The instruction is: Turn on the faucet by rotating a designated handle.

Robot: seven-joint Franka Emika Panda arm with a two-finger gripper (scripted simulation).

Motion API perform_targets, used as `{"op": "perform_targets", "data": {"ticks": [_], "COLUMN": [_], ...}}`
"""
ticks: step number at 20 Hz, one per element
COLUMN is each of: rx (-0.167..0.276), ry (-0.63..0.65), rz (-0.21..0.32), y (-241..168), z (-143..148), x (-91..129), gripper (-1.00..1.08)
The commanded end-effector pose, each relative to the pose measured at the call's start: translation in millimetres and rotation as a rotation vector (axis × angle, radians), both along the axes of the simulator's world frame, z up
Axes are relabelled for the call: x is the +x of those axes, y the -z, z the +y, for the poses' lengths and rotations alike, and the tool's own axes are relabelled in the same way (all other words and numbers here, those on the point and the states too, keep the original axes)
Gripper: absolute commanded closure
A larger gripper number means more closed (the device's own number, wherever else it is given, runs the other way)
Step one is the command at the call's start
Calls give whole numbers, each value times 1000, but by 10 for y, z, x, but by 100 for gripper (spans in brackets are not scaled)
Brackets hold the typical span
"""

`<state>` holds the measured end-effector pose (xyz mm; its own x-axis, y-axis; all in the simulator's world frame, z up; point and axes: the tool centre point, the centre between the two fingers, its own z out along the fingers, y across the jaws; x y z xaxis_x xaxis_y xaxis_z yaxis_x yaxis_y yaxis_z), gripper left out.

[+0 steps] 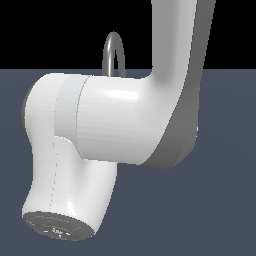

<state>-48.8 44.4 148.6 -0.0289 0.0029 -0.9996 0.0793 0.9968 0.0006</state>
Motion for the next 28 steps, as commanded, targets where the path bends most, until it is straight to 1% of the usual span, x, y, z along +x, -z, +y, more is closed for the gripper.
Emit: {"op": "perform_targets", "data": {"ticks": [1,2,3,16,17,18,28], "rx": [-4,-4,2,-4,-4,23,9], "ry": [31,31,0,30,30,66,48], "rz": [-26,-26,-3,-28,-28,-40,-34], "y": [-156,-156,-42,29,29,-40,219], "z": [-226,-226,-29,-640,-640,-387,-582], "x": [8,8,-15,-38,-38,-40,-49], "gripper": [108,108,108,108,108,108,108]}}
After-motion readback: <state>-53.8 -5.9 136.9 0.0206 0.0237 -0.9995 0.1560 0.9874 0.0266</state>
